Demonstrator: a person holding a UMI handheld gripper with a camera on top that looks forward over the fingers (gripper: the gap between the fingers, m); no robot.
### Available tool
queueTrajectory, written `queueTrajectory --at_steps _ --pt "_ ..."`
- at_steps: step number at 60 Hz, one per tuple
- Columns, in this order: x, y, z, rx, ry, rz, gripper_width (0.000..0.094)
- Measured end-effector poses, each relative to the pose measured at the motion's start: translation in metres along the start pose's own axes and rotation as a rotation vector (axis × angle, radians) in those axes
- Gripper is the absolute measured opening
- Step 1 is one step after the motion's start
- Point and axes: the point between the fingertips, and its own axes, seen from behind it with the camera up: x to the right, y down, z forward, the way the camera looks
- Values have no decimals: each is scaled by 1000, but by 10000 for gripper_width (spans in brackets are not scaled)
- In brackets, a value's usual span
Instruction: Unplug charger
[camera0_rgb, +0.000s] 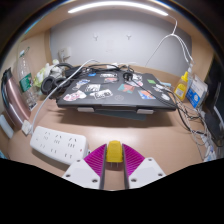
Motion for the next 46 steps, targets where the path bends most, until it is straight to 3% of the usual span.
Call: queueTrajectory --at_steps 7,11,12,17,18,22,33,46 --pt "-1 -4 2 12 -11 -12 330" --pt "1 -5 2 30 -1 -29 406" --pt "1 -4 1 35 2 -34 447" --pt "-8 0 -8 56 -36 -59 876" --pt "-6 1 -10 63 -33 -62 826" --pt "5 0 -23 107 9 -92 897" --pt "-4 26 -83 156 -83 -95 884" --pt "17 57 -152 231 -118 -124 881"
